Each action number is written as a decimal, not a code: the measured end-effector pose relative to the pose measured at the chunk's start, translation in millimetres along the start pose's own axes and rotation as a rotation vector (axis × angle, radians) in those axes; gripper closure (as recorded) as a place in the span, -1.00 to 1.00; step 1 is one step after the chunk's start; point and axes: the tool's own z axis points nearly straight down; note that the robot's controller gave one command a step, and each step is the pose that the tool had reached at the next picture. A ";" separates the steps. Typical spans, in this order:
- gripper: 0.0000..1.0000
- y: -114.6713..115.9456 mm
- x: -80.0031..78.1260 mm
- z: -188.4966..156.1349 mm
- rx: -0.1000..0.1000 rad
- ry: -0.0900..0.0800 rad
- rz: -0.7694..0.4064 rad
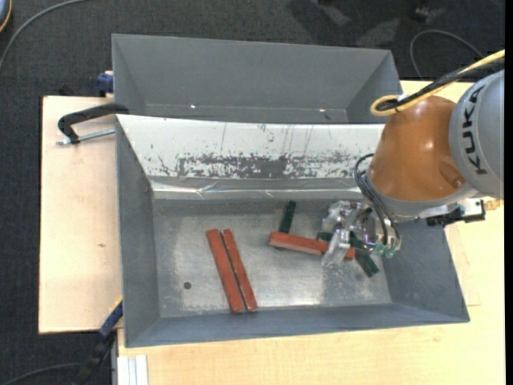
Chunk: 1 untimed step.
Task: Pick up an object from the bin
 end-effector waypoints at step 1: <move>1.00 0.8 -3.1 -57.9 0.000 0.000 -0.001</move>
Offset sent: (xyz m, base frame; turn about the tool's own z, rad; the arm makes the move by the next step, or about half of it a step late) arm 0.0001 -0.0001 0.0536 0.0000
